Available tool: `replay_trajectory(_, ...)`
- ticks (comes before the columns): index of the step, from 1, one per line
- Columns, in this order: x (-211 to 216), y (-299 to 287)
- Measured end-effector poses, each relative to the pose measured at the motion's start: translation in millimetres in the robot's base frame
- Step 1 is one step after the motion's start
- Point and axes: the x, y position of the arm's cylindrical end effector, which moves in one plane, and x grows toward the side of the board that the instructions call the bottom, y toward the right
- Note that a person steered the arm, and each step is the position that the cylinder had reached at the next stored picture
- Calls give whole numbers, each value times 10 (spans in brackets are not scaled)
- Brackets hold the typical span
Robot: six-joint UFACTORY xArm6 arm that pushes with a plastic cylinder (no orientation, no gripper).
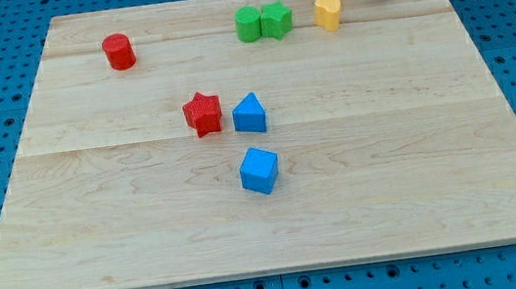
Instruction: Move yellow hexagon to the top centre of the board
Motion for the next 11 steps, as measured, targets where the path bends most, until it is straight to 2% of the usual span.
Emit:
replay_trajectory(1,-168,-2)
replay_trajectory(3,-173,-242)
replay_trajectory(4,-164,-1425)
replay_trajectory(5,-11,-1895)
replay_trajectory(7,408,-1170)
replay_trajectory(8,693,-1429)
replay_trajectory(11,709,-1104)
